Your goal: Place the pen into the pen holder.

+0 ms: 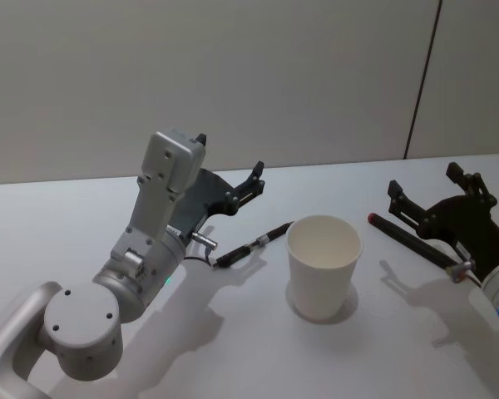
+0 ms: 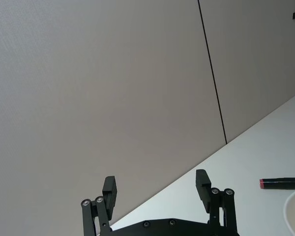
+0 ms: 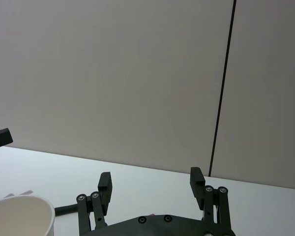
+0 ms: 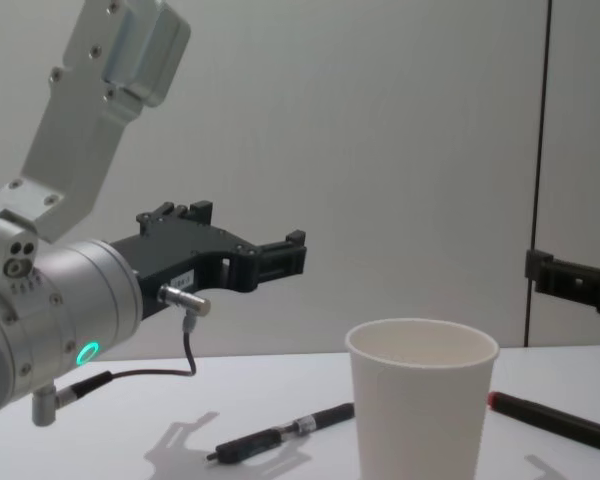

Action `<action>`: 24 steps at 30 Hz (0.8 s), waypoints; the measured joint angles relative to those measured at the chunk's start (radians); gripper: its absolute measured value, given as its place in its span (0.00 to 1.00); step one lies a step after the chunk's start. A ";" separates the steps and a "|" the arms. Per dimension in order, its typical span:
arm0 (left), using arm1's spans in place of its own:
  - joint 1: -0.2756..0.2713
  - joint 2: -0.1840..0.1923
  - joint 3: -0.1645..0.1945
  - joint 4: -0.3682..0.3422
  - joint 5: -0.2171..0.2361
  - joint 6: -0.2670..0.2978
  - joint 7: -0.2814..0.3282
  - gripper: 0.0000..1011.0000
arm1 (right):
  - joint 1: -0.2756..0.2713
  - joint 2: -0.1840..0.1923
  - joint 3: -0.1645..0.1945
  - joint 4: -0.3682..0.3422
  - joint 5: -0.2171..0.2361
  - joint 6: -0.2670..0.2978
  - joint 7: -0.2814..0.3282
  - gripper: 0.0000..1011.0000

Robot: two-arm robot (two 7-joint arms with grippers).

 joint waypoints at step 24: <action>0.000 0.000 0.000 0.000 0.000 0.000 0.000 0.99 | 0.000 0.000 0.000 0.000 0.000 0.000 0.000 0.99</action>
